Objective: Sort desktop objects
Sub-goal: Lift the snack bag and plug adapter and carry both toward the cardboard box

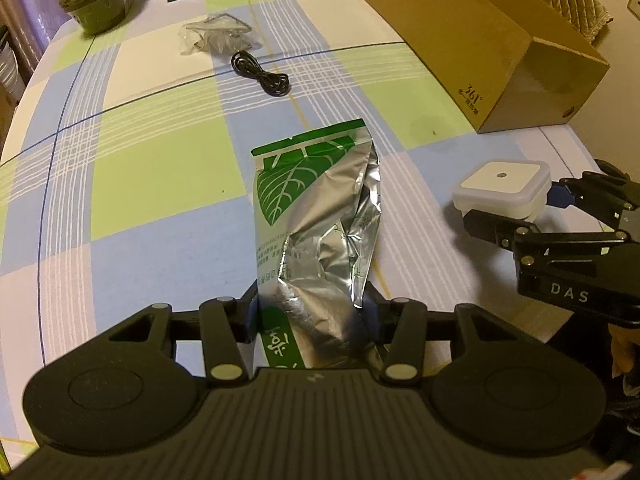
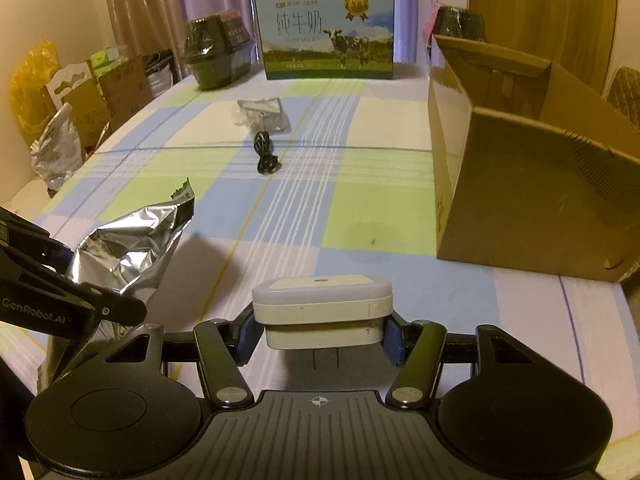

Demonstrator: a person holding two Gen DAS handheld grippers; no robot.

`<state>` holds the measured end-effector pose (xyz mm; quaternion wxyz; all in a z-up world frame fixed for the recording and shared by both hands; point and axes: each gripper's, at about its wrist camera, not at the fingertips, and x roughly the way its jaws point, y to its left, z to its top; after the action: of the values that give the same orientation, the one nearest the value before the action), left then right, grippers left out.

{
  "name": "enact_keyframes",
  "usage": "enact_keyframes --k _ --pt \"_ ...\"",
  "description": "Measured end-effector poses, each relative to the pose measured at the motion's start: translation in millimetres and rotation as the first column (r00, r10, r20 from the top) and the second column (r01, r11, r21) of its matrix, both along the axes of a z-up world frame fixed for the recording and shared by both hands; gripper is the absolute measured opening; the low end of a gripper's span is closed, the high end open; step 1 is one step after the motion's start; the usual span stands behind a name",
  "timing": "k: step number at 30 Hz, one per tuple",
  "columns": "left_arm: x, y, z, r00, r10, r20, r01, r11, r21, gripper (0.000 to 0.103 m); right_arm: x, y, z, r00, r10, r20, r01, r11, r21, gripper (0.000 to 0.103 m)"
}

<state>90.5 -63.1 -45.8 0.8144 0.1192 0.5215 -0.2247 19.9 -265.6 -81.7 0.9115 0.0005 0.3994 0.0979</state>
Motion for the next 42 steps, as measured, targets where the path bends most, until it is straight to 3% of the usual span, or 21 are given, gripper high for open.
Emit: enact_keyframes --k 24,42 --pt "-24.2 1.7 34.0 0.998 0.012 0.064 -0.010 1.000 -0.026 0.044 -16.8 0.3 34.8 0.997 0.003 0.077 -0.003 1.000 0.000 0.057" --pt "-29.1 -3.5 45.5 0.997 0.004 0.083 -0.001 0.999 -0.036 0.044 -25.5 -10.4 43.1 0.995 -0.021 0.099 0.020 1.000 0.012 0.057"
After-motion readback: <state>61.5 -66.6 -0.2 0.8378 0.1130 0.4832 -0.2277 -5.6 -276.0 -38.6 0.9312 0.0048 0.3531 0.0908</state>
